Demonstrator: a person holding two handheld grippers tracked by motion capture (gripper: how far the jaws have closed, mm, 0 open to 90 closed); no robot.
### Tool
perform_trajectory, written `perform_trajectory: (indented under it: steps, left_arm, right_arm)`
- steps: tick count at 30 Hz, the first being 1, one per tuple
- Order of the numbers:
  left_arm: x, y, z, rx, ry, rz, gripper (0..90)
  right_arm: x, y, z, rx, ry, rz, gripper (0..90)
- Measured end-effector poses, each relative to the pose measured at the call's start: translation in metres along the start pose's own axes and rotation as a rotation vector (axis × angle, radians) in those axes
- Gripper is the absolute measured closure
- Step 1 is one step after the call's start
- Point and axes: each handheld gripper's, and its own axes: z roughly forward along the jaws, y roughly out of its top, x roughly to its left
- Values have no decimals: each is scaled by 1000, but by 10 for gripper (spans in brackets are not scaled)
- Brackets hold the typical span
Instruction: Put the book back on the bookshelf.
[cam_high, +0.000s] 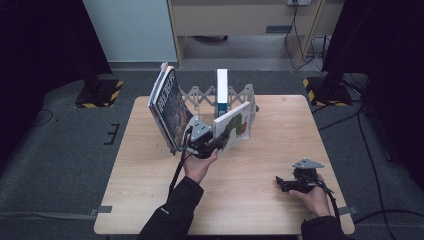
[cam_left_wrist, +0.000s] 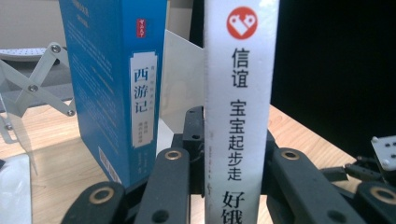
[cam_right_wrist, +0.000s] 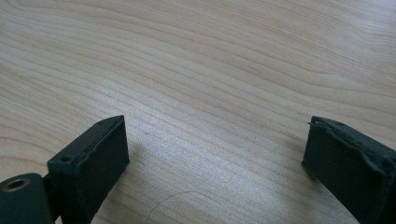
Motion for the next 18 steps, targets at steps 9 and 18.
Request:
perform_trajectory:
  steps: [9,18]
  left_arm:
    - [-1,4,14,-27,41,-25,744]
    - [-6,2,27,-51,73,-15,744]
  right_arm:
    - [0,0,0,0,1,0,65]
    - [0,0,0,1,2,1,61]
